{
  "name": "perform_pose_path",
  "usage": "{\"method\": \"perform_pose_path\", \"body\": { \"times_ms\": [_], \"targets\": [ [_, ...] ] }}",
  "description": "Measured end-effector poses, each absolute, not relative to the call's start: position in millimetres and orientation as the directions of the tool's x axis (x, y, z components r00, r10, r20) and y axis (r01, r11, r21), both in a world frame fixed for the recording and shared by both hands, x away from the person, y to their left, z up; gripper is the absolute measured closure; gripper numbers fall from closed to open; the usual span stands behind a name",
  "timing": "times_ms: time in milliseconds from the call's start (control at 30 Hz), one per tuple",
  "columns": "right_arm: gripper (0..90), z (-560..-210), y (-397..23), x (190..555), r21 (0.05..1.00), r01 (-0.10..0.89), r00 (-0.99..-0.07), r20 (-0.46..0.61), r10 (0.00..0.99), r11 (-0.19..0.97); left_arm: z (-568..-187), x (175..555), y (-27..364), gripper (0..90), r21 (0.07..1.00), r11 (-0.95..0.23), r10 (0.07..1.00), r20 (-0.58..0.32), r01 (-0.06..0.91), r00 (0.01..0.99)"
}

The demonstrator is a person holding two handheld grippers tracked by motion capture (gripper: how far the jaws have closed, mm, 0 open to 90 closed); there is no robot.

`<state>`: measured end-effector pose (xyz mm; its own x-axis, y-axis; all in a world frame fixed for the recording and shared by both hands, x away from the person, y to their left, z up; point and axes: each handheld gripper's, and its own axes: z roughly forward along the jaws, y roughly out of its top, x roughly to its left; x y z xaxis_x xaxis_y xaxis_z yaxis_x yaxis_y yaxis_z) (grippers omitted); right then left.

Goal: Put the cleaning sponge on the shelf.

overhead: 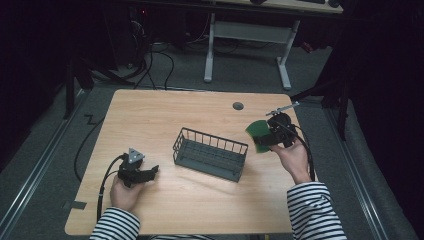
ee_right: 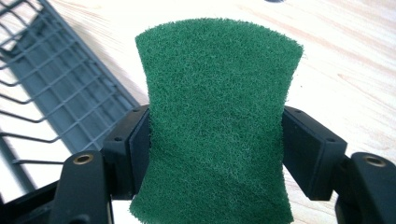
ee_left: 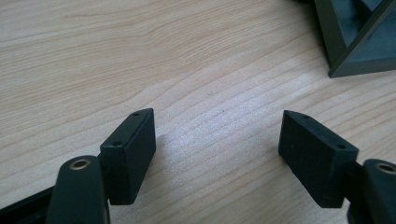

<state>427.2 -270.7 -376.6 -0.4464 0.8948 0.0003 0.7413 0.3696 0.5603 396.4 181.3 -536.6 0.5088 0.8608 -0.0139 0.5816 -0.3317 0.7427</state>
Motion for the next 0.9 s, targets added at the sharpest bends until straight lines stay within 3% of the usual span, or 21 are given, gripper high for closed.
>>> {"method": "perform_pose_path", "body": {
  "times_ms": [367,900],
  "targets": [
    [31.0,-353.9,-243.0,409.1,0.617,0.649,-0.535,-0.046,0.844,0.445,-536.6,396.3,181.0,28.1,0.743,-0.33,0.862,-0.014,0.583,0.506],
    [30.9,-373.4,-179.6,417.2,0.554,0.603,-0.637,-0.097,0.764,0.574,-536.6,396.3,181.0,28.1,0.743,-0.33,0.862,-0.015,0.583,0.506]
  ]
}}
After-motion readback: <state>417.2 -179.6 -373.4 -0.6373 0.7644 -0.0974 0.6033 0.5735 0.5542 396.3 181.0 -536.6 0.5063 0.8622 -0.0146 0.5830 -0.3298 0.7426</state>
